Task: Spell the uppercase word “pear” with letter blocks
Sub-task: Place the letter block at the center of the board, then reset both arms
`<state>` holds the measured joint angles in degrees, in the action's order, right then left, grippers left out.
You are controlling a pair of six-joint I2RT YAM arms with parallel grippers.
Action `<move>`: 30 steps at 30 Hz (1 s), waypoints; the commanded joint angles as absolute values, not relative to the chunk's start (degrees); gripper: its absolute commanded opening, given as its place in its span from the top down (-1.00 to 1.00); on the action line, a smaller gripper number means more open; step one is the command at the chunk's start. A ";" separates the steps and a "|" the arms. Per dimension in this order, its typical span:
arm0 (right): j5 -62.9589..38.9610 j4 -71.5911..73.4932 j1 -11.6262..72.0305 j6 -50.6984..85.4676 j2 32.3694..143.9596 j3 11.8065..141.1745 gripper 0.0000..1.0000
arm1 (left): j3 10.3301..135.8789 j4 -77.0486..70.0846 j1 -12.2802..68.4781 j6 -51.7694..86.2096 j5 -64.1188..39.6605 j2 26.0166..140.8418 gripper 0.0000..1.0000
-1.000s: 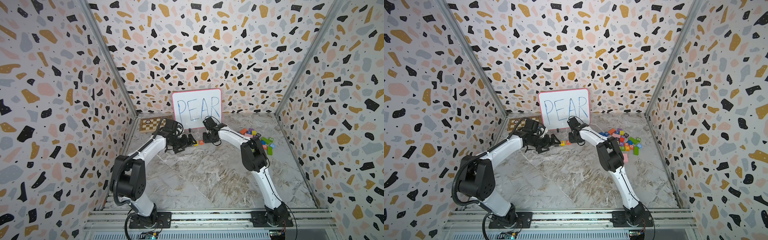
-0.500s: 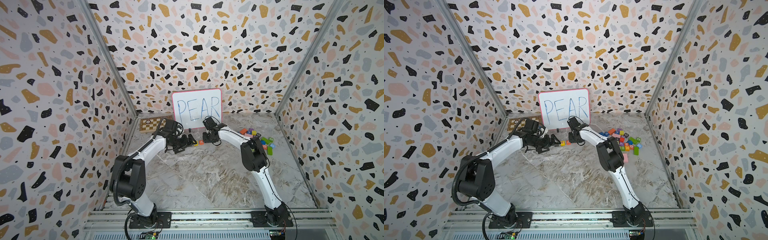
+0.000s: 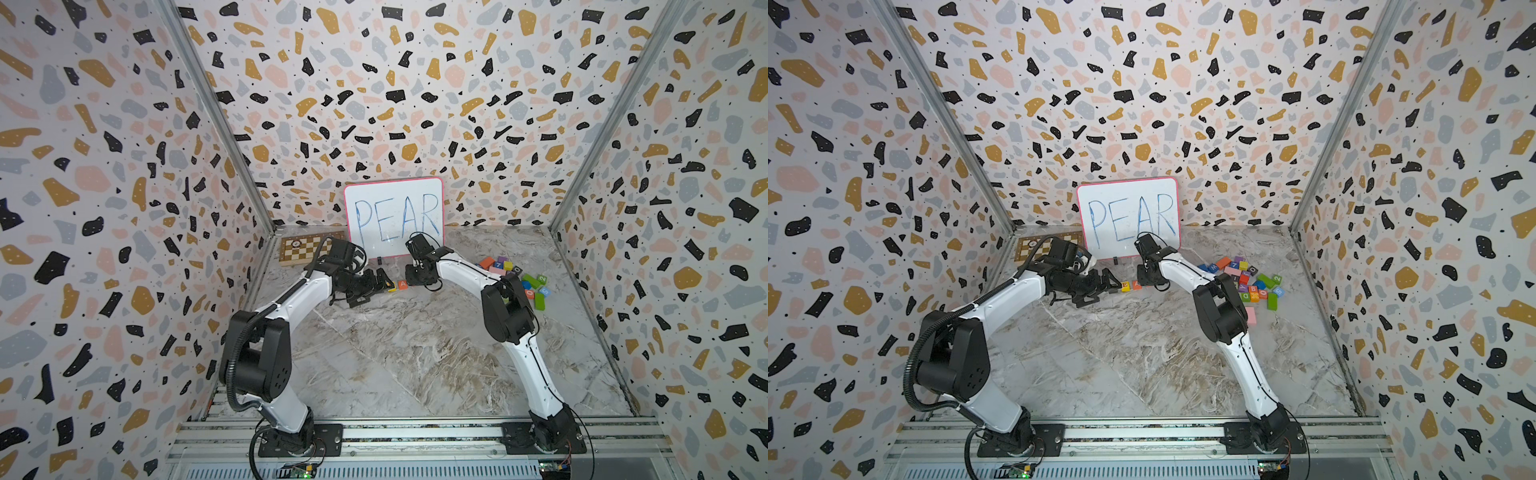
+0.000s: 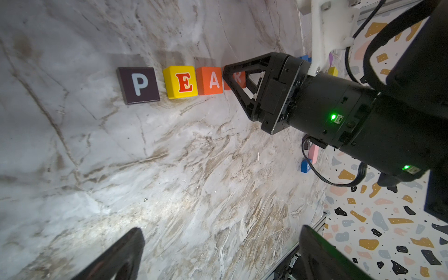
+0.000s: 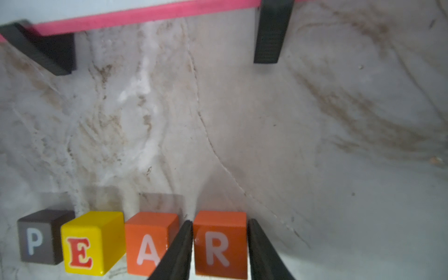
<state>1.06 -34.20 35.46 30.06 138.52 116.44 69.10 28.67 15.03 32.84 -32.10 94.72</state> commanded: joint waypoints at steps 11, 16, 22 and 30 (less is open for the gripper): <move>1.10 -35.04 35.12 30.96 138.71 118.98 0.13 | 68.44 27.87 14.59 33.34 -32.78 92.86 -0.98; 1.47 -35.07 35.07 30.76 138.19 119.35 0.13 | 68.47 27.77 14.56 33.45 -32.76 92.82 -0.98; 1.90 -34.72 34.74 30.54 137.64 120.09 0.12 | 68.55 27.60 14.58 33.53 -32.95 93.01 -0.98; 2.32 -34.27 34.71 29.48 136.68 120.63 0.12 | 68.73 27.90 14.57 33.30 -32.69 92.91 -0.98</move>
